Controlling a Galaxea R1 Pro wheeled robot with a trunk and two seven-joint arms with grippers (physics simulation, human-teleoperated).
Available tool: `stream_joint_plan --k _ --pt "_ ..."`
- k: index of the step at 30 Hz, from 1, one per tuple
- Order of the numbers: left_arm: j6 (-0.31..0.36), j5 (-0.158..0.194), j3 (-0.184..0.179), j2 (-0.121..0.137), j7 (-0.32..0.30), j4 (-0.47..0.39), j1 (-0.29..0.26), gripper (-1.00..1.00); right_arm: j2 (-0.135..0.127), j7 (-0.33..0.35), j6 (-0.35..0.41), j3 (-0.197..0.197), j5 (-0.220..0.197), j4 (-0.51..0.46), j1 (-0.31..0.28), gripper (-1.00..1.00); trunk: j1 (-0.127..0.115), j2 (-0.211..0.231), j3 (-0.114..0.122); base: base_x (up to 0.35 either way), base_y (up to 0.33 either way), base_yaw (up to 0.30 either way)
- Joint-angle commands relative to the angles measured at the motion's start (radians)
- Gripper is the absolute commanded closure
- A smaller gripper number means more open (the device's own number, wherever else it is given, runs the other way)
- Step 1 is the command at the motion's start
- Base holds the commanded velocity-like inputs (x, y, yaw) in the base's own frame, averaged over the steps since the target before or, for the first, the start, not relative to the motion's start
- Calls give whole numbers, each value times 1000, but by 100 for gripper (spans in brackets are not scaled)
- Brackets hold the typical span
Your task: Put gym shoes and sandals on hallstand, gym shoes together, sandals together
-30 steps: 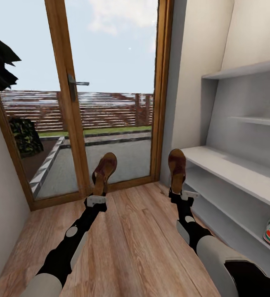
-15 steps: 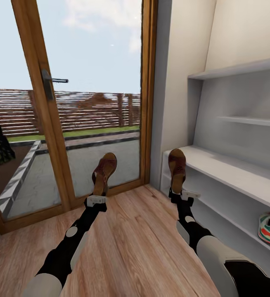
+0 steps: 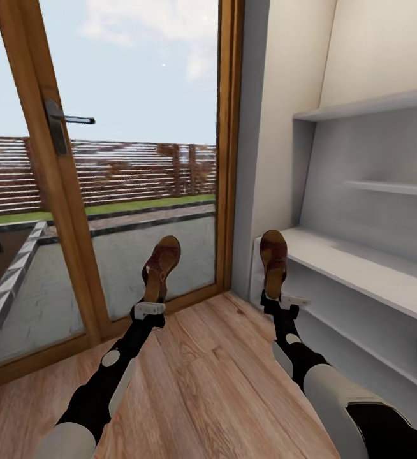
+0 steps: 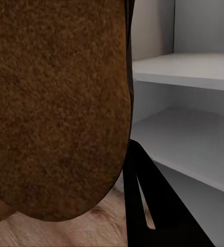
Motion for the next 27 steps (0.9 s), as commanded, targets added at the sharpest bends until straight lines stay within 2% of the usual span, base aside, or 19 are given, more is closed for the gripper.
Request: stream_joint_plan --k 1,9,27 --pt "-1 5 0 0 -5 0 0 100 1 3 -4 -1 -8 1 -1 100 0 0 -1 251 145 -257" --pt "-1 5 0 0 -5 0 0 100 1 3 -4 -1 -8 1 -1 100 0 0 -1 135 46 -268" --pt "-1 5 0 0 -5 0 0 100 1 3 -4 -1 -9 2 -1 100 0 0 -1 5 6 -272"
